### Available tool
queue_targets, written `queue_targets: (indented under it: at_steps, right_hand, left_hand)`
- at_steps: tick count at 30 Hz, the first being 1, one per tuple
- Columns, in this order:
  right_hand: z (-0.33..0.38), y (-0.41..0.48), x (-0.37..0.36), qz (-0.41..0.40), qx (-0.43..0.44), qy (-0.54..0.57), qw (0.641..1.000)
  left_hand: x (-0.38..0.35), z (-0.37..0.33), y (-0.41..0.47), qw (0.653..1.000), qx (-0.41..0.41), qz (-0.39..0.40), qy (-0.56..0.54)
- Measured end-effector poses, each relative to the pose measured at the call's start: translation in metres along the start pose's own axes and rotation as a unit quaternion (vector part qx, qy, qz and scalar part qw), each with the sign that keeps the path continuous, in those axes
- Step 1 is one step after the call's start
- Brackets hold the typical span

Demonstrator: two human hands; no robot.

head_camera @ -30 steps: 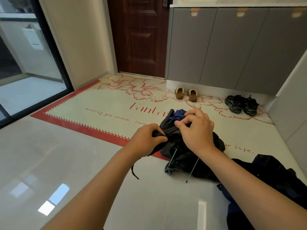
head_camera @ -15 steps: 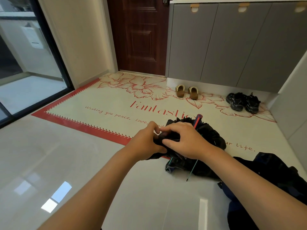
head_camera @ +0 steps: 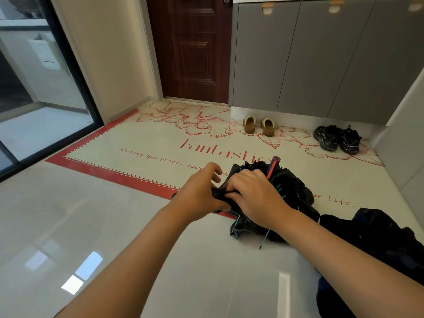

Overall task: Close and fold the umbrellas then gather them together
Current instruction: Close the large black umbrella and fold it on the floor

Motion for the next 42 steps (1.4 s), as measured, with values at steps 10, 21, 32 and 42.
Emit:
queue_targets:
  at_steps: [10,21,32,42]
  right_hand:
    - [0.048,-0.026,0.008,-0.132,0.247,-0.167,0.945]
    - [0.039,-0.019,0.009,-0.139,0.195,-0.107,0.965]
    - [0.024,-0.013,0.01,-0.142,0.126,-0.038,0.981]
    - [0.003,-0.022,0.017,-0.171,0.013,0.093,0.981]
  left_hand:
    - [0.0,0.039,-0.025,0.969,0.113,0.211,-0.055]
    - [-0.006,0.042,-0.027,0.978,0.069,0.155,-0.118]
    - [-0.008,0.038,-0.014,0.992,0.038,0.087,0.085]
    - [-0.011,0.022,-0.009,0.988,0.002,0.069,0.138]
Point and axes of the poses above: each hand's wrist, its own y-axis towards the middle knuckle, its own x-axis out of the back of the hand, z = x × y, the point moved 9 cm from there along y, towards the middle knuckle, and after that the axes turned 9 degrees about z, right-handed, at the moved point
